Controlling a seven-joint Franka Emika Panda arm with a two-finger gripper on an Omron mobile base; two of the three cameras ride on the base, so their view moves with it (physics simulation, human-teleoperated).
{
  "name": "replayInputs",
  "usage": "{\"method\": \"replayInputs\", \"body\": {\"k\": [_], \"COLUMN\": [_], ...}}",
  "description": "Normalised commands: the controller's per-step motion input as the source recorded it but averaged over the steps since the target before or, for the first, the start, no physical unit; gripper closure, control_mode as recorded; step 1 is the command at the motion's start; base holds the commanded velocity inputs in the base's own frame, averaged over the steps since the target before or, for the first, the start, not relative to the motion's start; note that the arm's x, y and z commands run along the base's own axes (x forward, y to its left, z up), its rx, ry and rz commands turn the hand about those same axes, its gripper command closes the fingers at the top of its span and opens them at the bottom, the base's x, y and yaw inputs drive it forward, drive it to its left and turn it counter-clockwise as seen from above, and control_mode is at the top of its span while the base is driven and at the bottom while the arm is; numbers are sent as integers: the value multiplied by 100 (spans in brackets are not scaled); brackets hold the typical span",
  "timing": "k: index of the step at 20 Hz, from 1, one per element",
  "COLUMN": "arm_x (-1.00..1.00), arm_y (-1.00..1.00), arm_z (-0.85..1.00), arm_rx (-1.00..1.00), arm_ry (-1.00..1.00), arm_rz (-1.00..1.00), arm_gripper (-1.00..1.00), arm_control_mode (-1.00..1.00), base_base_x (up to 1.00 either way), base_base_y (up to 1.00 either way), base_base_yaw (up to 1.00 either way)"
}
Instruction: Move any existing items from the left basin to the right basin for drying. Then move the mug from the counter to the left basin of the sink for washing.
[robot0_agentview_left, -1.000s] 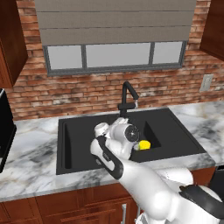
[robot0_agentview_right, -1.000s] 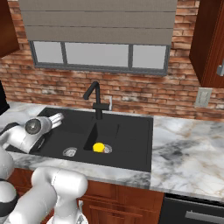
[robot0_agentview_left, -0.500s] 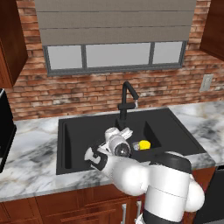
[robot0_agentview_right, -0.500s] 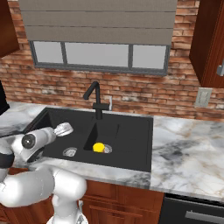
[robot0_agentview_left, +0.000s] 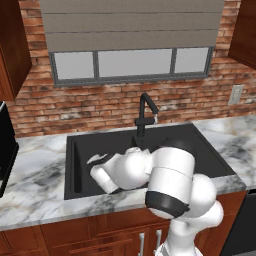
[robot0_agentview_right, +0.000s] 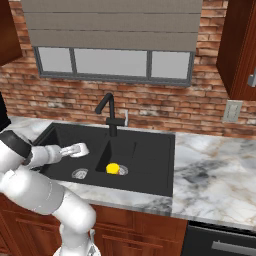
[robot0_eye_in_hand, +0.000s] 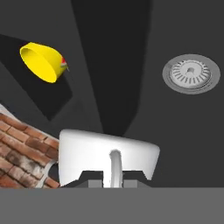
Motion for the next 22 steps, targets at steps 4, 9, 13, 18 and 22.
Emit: {"method": "replayInputs", "body": {"k": [4,9,13,18,22], "arm_x": [11,14,1,0,0], "arm_y": [9,17,4,3,3], "arm_z": [12,7,-1,-2,-2], "arm_rx": [0,0,-2,0,0], "arm_ry": [12,11,-3,-12,-10], "arm_rz": [-18,-12,-3,0,0], "arm_gripper": [100,100,100,100,100], "arm_control_mode": [-100,-100,-100,-100,-100], "base_base_x": [0,0,0,0,0], "base_base_y": [0,0,0,0,0], "base_base_yaw": [0,0,0,0,0]}}
